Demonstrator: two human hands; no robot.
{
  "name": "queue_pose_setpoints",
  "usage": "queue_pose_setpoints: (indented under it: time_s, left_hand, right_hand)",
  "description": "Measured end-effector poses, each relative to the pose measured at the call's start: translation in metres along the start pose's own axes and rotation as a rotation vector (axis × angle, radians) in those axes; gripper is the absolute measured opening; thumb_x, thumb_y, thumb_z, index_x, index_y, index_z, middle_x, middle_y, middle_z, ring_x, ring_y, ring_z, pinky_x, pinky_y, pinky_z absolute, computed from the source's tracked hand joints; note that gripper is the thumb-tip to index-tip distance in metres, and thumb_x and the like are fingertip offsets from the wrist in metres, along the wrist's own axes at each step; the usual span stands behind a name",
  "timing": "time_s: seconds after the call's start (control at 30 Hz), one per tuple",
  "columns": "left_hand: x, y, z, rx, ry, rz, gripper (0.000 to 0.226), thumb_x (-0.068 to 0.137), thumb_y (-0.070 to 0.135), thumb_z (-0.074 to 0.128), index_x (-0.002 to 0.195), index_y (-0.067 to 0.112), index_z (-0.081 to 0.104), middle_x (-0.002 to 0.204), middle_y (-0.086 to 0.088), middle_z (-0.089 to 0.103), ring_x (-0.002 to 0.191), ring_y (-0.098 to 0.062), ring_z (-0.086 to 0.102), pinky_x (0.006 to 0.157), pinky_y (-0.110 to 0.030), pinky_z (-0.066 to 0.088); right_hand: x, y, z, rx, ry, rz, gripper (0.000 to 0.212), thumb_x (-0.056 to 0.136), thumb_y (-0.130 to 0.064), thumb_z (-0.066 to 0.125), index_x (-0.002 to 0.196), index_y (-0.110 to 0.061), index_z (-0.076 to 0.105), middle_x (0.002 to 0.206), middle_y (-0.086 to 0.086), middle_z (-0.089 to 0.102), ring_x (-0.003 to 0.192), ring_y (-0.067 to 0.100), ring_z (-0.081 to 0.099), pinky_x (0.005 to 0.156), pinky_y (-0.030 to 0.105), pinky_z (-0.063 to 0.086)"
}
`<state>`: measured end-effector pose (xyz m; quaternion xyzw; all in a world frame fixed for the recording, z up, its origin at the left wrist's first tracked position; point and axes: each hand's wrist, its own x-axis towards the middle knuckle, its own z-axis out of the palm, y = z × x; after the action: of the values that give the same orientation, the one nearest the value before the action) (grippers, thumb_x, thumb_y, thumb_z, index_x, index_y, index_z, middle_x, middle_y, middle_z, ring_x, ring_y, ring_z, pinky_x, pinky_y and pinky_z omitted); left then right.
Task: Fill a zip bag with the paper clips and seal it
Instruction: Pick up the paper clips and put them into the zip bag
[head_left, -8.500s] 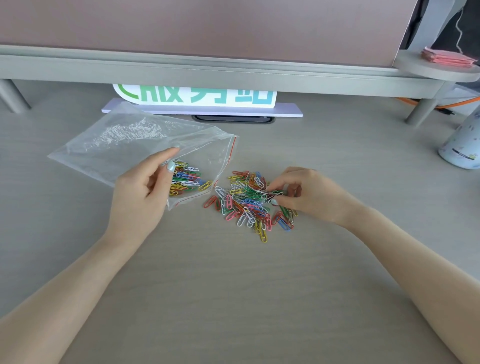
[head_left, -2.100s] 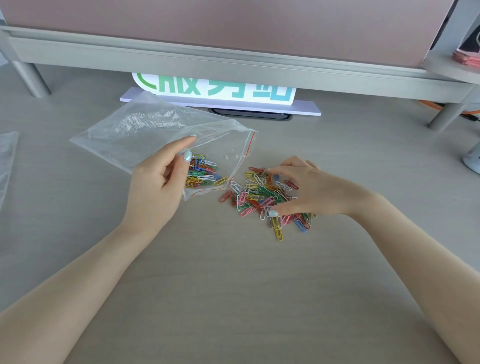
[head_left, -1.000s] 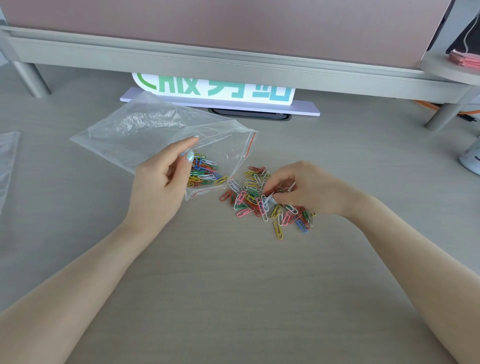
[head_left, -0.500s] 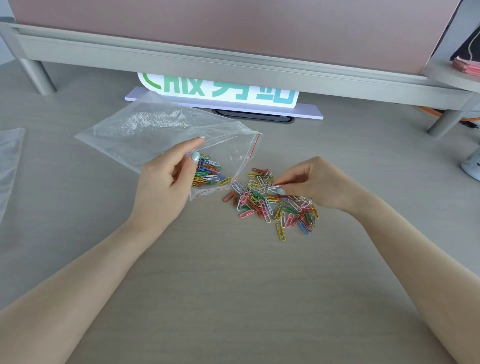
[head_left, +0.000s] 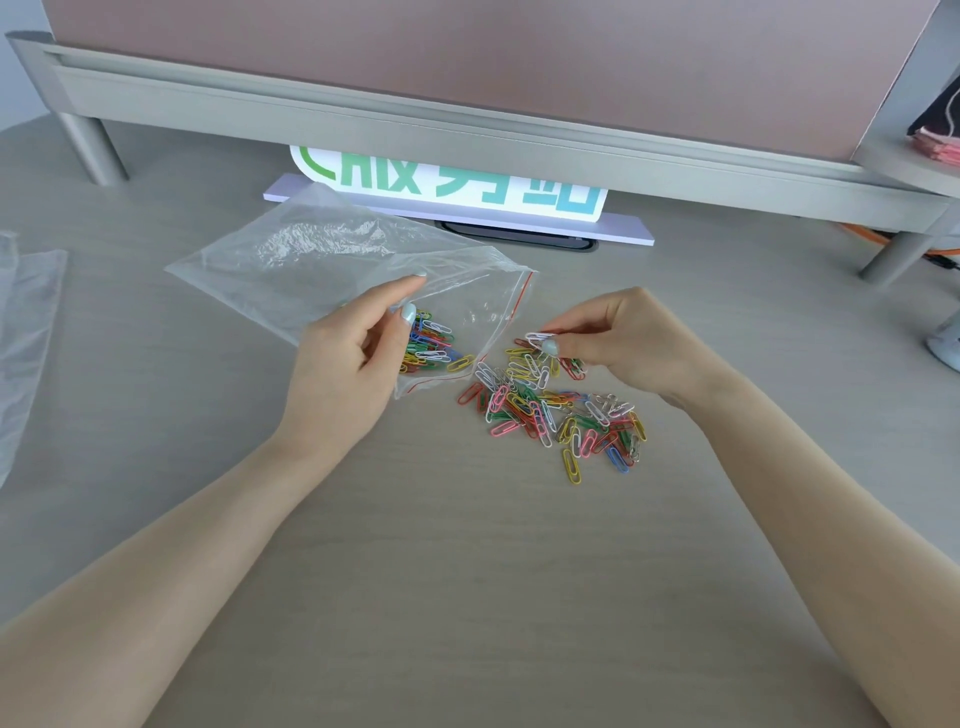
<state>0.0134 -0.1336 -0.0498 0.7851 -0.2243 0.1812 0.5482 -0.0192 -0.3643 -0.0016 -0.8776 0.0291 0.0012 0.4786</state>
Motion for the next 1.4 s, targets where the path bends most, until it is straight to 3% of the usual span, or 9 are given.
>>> queue_pose_setpoints:
  time_s: [0.13,0.37,0.47,0.63,0.8,0.93,1.0,1.13,1.4]
  left_hand:
    - [0.000,0.003,-0.001,-0.006,-0.004,0.017,0.034,0.089,0.017,0.045,0.115,0.035,0.056,0.069,-0.017,0.055,0.055,-0.025,0.040,0.054,-0.030,0.035]
    - [-0.001,0.003,-0.001,-0.023,0.044,0.031,0.036,0.088,0.015,0.044,0.116,0.034,0.055,0.063,-0.005,0.052,0.051,-0.010,0.035,0.053,-0.018,0.034]
    - [-0.001,0.004,-0.001,-0.031,0.050,0.043,0.033,0.088,0.018,0.045,0.117,0.031,0.056,0.066,-0.007,0.057,0.052,-0.016,0.039,0.054,-0.023,0.037]
    - [0.000,0.000,0.001,-0.040,0.055,0.042,0.033,0.089,0.024,0.045,0.119,0.020,0.061,0.064,0.014,0.055,0.052,-0.009,0.039,0.055,-0.018,0.036]
    - [0.000,0.000,0.000,-0.046,0.039,0.042,0.039,0.088,0.033,0.042,0.119,0.019,0.061,0.065,-0.002,0.055,0.053,-0.010,0.037,0.054,-0.019,0.035]
    - [0.000,0.001,-0.001,-0.042,0.032,0.045,0.037,0.089,0.030,0.043,0.120,0.020,0.060,0.069,-0.012,0.059,0.053,-0.017,0.040,0.054,-0.022,0.035]
    - [0.000,0.001,-0.001,-0.035,0.029,0.047,0.033,0.091,0.022,0.045,0.120,0.019,0.060,0.072,-0.012,0.061,0.054,-0.019,0.041,0.055,-0.022,0.036]
    - [0.000,0.000,-0.001,-0.019,0.027,0.036,0.033,0.090,0.015,0.046,0.120,0.018,0.061,0.067,-0.007,0.057,0.054,-0.017,0.039,0.055,-0.024,0.036]
    - [-0.001,0.001,0.000,-0.026,0.021,0.007,0.031,0.090,0.021,0.045,0.117,0.030,0.058,0.065,0.009,0.054,0.058,-0.028,0.042,0.055,-0.028,0.036]
  right_hand:
    - [0.013,-0.018,0.017,0.039,0.014,-0.026,0.022,0.080,-0.008,0.067,0.074,-0.029,0.069,0.074,0.008,0.065,0.067,0.013,0.049,0.065,0.026,0.040]
    - [0.049,-0.041,0.075,-0.065,0.080,-0.087,0.013,0.080,-0.005,0.060,0.079,-0.008,0.073,0.039,-0.013,0.050,0.038,0.000,0.037,0.042,0.010,0.029]
    - [0.063,-0.048,0.092,-0.079,0.116,-0.150,0.030,0.082,-0.004,0.053,0.054,-0.016,0.048,0.052,-0.009,0.047,0.049,0.002,0.036,0.047,0.012,0.032]
    - [0.061,-0.065,0.099,-0.496,0.124,-0.137,0.041,0.092,0.003,0.031,0.058,-0.016,0.021,0.062,-0.006,0.027,0.082,0.017,0.041,0.052,0.023,0.023]
    - [0.061,-0.064,0.095,-0.574,0.044,-0.182,0.032,0.092,0.005,0.031,0.064,-0.010,0.036,0.102,0.008,0.060,0.111,0.026,0.051,0.073,0.028,0.030]
    - [0.065,-0.057,0.090,-0.419,-0.019,-0.161,0.039,0.092,-0.002,0.036,0.058,-0.017,0.027,0.063,-0.006,0.031,0.078,0.011,0.047,0.056,0.016,0.031]
    - [0.068,-0.044,0.084,-0.329,-0.041,-0.173,0.027,0.090,-0.009,0.044,0.065,-0.019,0.048,0.068,-0.004,0.048,0.066,0.008,0.047,0.058,0.009,0.039]
    - [0.055,-0.033,0.063,-0.256,-0.093,-0.209,0.034,0.084,-0.004,0.046,0.108,-0.017,0.068,0.115,-0.007,0.064,0.108,0.007,0.059,0.092,0.023,0.046]
    - [0.024,0.002,0.021,-0.325,0.158,-0.133,0.028,0.089,-0.008,0.047,0.100,-0.020,0.070,0.105,-0.004,0.066,0.087,0.010,0.056,0.066,0.014,0.041]
